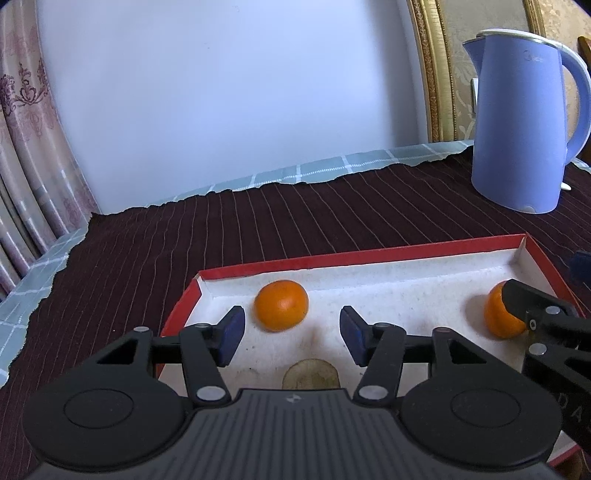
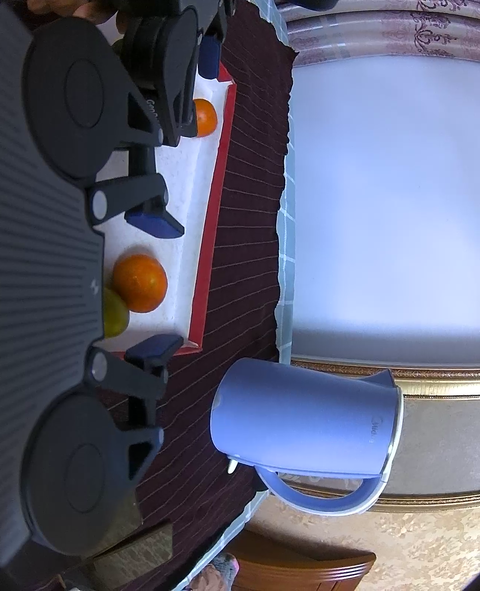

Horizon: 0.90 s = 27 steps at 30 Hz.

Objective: Organize fruits
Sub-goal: 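Open the left tool to drop the orange while the right tool releases the brownish fruit, then withdraw both open tools from the tray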

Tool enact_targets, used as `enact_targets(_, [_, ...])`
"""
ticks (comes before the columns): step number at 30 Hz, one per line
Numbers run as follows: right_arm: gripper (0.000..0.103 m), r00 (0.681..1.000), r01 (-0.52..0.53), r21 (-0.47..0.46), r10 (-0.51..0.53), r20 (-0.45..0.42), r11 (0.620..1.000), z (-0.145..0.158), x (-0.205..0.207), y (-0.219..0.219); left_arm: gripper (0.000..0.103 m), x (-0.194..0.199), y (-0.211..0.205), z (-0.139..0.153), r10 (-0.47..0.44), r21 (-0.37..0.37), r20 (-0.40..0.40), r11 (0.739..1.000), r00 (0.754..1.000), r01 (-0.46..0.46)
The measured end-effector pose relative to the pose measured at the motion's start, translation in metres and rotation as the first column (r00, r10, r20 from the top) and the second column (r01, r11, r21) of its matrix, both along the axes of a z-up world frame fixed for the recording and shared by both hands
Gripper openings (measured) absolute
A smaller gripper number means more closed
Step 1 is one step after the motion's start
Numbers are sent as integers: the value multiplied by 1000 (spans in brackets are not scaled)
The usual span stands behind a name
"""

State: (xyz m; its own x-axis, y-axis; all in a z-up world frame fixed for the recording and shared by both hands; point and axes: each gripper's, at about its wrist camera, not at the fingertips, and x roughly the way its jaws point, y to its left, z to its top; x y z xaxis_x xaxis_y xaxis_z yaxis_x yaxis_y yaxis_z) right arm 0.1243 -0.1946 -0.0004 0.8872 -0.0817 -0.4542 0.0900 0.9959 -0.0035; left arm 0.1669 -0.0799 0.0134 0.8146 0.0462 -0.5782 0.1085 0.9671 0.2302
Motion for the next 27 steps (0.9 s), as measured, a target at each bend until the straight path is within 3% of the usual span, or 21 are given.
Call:
enact_targets(6, [78, 1000, 7, -24, -6, 23, 1000, 2, -9, 3, 56, -8, 5, 0, 6, 0, -1, 1000, 1000, -6])
enact_targets(14, [95, 999, 9, -39, -8, 37, 999, 3, -20, 8, 56, -22, 21, 2, 28, -44, -24, 999, 999, -29])
enact_targets(20, [103, 999, 8, -34, -7, 40, 999, 2, -29, 11, 56, -36, 33, 3, 36, -79, -37, 996, 999, -38])
enact_targets(24, [103, 999, 0, -22, 1, 37, 1000, 2, -36, 12, 72, -47, 38, 3, 39, -90, -33, 995, 999, -42])
enact_targets(27, [103, 999, 1, -8, 0, 34, 1000, 2, -39, 12, 72, -53, 40, 3, 34, -95, -29, 995, 999, -37])
